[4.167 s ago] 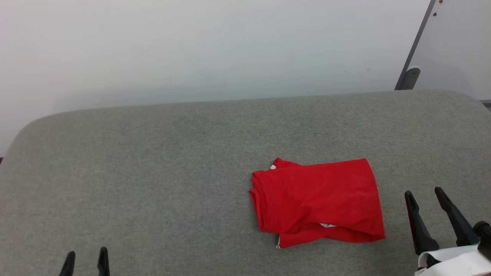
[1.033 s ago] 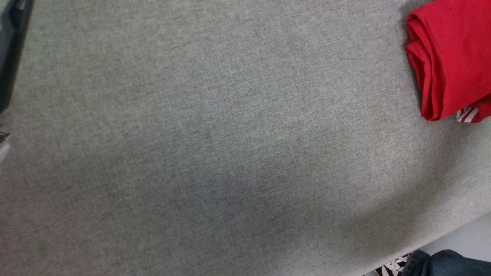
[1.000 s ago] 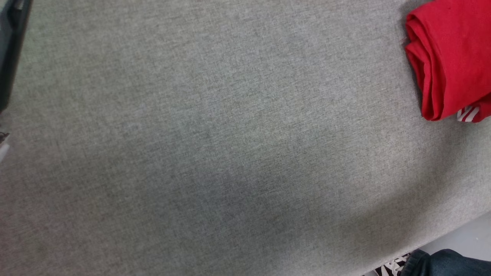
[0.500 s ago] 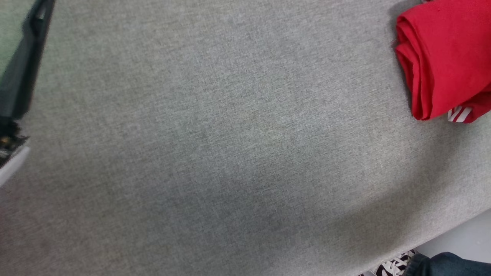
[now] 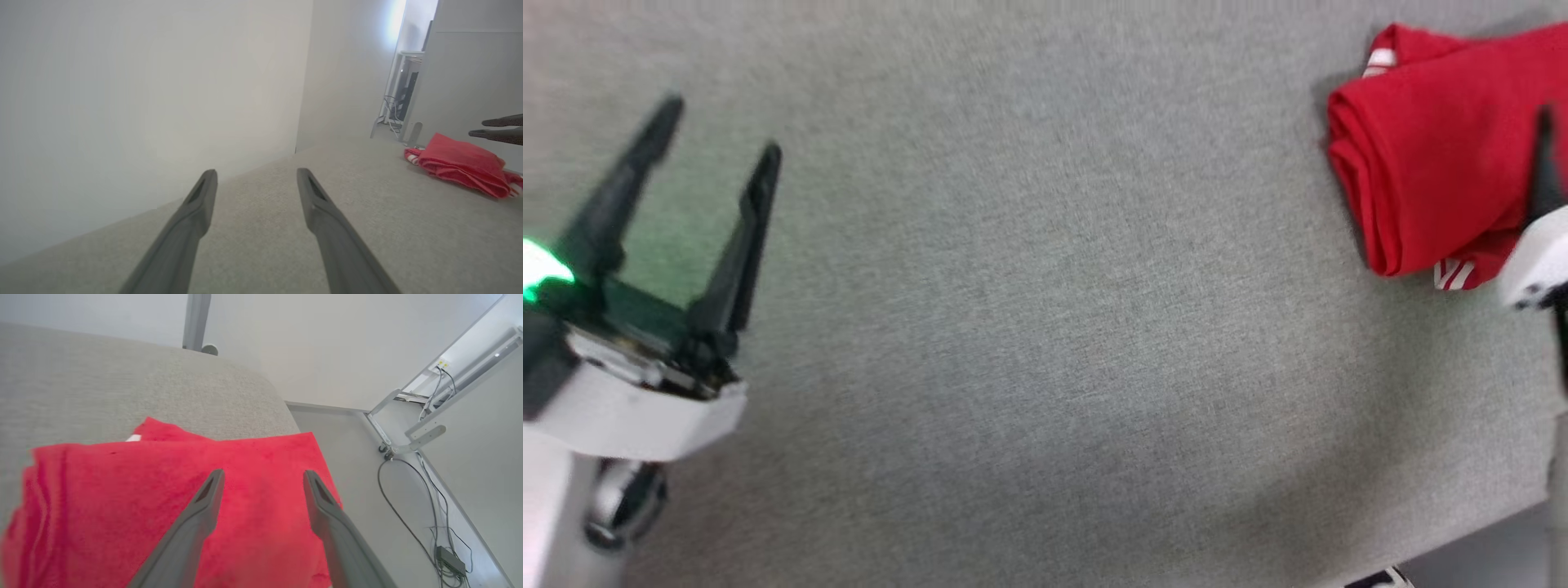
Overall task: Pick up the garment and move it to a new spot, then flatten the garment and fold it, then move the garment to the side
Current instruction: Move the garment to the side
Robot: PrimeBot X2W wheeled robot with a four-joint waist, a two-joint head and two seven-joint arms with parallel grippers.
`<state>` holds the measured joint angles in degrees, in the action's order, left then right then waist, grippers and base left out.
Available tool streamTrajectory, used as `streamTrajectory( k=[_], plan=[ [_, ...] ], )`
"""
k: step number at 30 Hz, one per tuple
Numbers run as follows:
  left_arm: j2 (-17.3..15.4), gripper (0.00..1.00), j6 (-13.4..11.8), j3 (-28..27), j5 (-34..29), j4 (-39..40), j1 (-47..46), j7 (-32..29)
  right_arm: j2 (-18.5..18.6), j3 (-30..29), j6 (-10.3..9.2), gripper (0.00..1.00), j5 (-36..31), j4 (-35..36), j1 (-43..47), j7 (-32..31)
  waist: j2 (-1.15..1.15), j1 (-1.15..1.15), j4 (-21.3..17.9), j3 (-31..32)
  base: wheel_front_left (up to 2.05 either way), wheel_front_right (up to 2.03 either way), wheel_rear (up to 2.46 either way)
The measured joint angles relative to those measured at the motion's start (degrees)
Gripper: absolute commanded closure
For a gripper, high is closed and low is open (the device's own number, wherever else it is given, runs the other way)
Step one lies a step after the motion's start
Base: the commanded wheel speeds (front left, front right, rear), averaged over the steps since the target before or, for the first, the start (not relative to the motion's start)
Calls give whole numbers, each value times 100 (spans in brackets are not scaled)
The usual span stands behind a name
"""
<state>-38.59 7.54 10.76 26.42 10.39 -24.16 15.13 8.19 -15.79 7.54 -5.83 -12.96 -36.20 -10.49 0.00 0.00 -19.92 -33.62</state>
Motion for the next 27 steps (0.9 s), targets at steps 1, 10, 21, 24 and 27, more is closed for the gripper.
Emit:
streamTrajectory(
  k=[1, 10, 21, 24, 27],
  plan=[
    [114, 0, 0, -26, -49, -89, 124, 0, -21, 112, 0, 0, 8, -22, 90, 83, 0, 0, 37, 104, 0, 0, 0],
    [1178, 0, 0, -414, -245, -865, 1045, 1, -254, 612, 0, 0, 133, -431, 662, 1080, 0, 0, 435, 1030, 0, 0, 0],
    [1922, 0, 0, -717, -423, -1638, 1779, 0, -252, 1141, 0, 0, 760, -1089, 1248, 2009, 0, 0, 1118, 2002, 0, 0, 0],
    [2023, 0, 0, -811, -475, -1715, 1919, 0, -197, 1287, 0, 0, 934, -1156, 1456, 2113, 0, 0, 1291, 2247, 0, 0, 0],
    [2083, 0, -1, -1003, -498, -1735, 2091, 0, -89, 1393, 0, 0, 1134, -1141, 1707, 2130, 0, 0, 1428, 2498, 0, 0, 0]
  ],
)
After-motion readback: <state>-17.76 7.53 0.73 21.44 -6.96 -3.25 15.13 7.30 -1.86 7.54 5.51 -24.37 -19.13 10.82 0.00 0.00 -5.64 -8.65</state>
